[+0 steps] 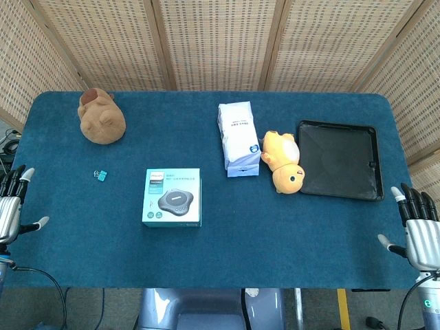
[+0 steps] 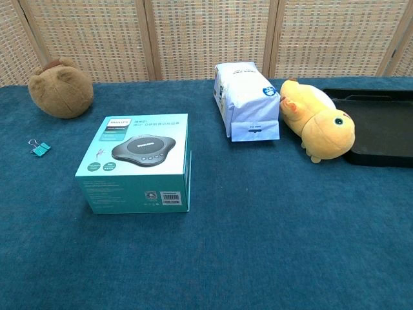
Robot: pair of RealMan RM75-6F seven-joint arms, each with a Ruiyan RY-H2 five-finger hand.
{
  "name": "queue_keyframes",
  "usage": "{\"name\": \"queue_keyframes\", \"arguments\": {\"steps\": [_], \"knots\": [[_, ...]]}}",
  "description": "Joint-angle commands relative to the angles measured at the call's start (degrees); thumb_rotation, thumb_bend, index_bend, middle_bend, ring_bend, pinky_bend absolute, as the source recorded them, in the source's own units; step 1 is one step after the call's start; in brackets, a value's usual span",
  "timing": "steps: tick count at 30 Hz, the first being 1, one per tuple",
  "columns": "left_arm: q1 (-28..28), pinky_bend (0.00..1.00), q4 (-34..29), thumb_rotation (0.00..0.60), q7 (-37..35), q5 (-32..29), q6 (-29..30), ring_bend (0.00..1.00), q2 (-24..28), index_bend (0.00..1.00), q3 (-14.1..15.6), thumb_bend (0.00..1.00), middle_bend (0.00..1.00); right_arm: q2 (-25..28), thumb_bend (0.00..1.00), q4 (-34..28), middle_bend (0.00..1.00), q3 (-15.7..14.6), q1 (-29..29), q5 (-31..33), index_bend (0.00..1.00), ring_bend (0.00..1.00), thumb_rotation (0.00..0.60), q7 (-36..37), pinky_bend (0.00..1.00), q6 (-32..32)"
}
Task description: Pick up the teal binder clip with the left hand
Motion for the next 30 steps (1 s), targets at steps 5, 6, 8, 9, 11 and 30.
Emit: {"name": "queue_keyframes", "arguments": {"steps": [5,6,8,9,11,30], "knots": [[-0.94,0.0,2.15,0.6,-4.0,1.63,-2.13,0.0,-0.91,0.0,0.3,0.05,0.0,0.31,0.0,-0.73,0.0,-0.18,-0.14,0.37,0.05,0.0,0.6,-0.48,0.0,-0.37],[-1.6,0.0,3.26,0.6,-4.68,1.61,-3.49,0.0,-1.18,0.0,0.24,0.05,0.0,0.34,0.0,-0.84,0.0,-0.22,-0.13,0.33,0.05,0.0,0.6,-0.63,0.0,-0.41],[-3.08,0.0,5.6,0.6,-5.42,1.4,-5.92,0.0,-1.97,0.0,-0.19,0.04,0.0,0.3,0.0,-0.91,0.0,-0.33,-0.08,0.34,0.05,0.0,0.6,-0.94,0.0,-0.62],[-4.11,0.0,7.18,0.6,-6.15,1.08,-7.53,0.0,-2.63,0.0,-0.63,0.04,0.0,0.21,0.0,-0.84,0.0,-0.37,-0.04,0.42,0.05,0.0,0.6,-1.17,0.0,-0.79],[-6.22,0.0,10.24,0.6,-7.52,0.45,-10.96,0.0,-3.83,0.0,-1.41,0.04,0.0,0.0,0.0,-0.7,0.0,-0.35,0.08,0.74,0.06,0.0,0.6,-1.58,0.0,-1.16],[-24.78,0.0,37.86,0.6,-15.09,-6.76,-42.17,0.0,-19.83,0.23,-5.66,0.12,0.0,-2.12,0.0,1.85,0.0,0.86,1.64,5.64,0.07,0.0,0.6,-4.21,0.0,-5.38]]}}
